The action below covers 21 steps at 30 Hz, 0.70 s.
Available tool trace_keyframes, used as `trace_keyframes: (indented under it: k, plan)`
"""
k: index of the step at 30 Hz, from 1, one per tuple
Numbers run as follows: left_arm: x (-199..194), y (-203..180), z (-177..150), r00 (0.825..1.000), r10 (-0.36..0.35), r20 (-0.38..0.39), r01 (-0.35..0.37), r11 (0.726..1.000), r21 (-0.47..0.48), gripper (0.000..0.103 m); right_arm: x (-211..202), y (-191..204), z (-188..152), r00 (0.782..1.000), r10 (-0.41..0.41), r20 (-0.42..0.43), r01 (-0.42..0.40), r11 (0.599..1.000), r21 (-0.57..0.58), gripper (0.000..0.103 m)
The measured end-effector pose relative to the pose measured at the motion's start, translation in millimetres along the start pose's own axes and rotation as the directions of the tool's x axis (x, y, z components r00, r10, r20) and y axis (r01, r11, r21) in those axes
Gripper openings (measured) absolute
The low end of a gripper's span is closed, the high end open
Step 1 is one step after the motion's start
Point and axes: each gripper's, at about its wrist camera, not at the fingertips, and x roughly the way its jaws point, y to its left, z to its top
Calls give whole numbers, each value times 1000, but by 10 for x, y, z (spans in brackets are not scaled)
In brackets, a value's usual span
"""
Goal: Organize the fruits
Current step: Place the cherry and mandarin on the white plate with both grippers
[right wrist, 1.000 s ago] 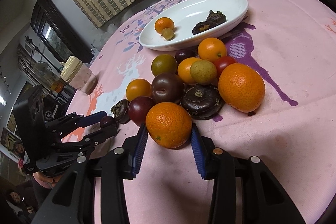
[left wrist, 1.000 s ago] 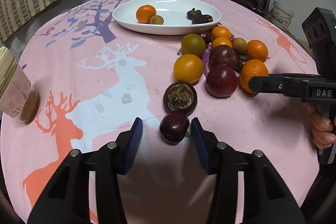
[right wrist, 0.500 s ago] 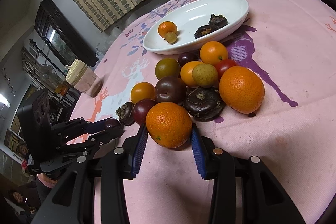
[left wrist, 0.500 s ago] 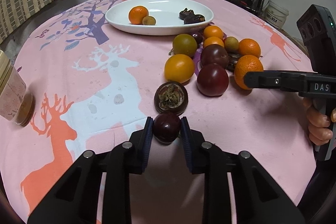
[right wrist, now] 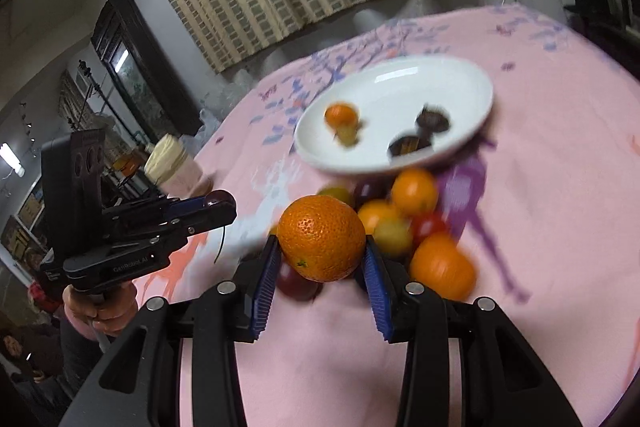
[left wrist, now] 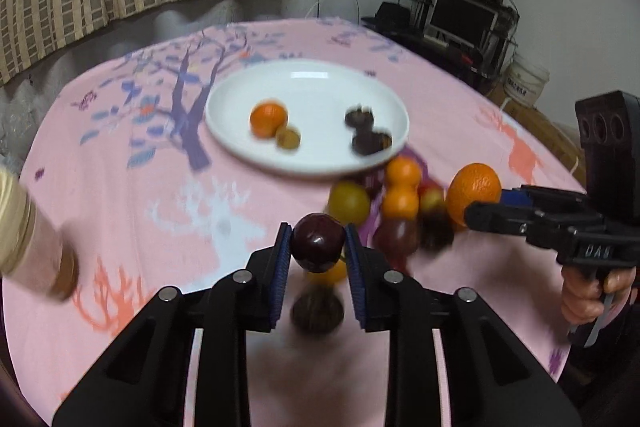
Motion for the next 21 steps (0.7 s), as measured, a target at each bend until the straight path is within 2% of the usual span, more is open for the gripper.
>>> trace_keyframes:
  k: [3, 6, 9, 12, 13, 14, 15, 16, 18, 21]
  plan:
    - [256, -44, 373, 1000, 4, 10, -3, 1000, -18, 26, 159, -149, 374, 995, -87, 39, 88, 996, -18, 42]
    - [624, -57, 665, 1000, 21, -7, -21, 999, -47, 26, 412, -343, 621, 986, -167, 25, 167, 986, -21, 42]
    - [969, -60, 832, 998, 41, -47, -44, 997, -66, 26, 636, -536, 735, 979, -204, -6, 204, 979, -15, 42]
    - [1132, -69, 894, 996, 63, -69, -68, 995, -68, 26, 715, -654, 741, 977, -211, -20, 211, 978, -2, 45]
    - [1164, -55, 902, 994, 71, -80, -77, 994, -79, 35, 702, -679, 736, 979, -202, -20, 202, 979, 1, 49]
    - [1170, -38, 904, 993, 80, -90, -88, 992, -87, 49, 677, -679, 730, 981, -193, -19, 193, 981, -1, 58]
    - [1149, -23, 898, 991, 101, -89, -109, 989, -96, 78, 628, -659, 733, 983, -183, -3, 183, 983, -8, 61]
    - [1070, -11, 878, 990, 131, -61, -137, 985, -105, 88, 592, -625, 739, 983, -181, 15, 181, 983, -15, 62]
    - [900, -24, 877, 990, 141, -18, -142, 985, -93, 88, 477, -566, 724, 983, -177, 46, 178, 983, -42, 75]
    - [656, -24, 871, 989, 149, 22, -146, 984, -97, 98, 406, -564, 673, 986, -163, 33, 164, 985, -49, 78]
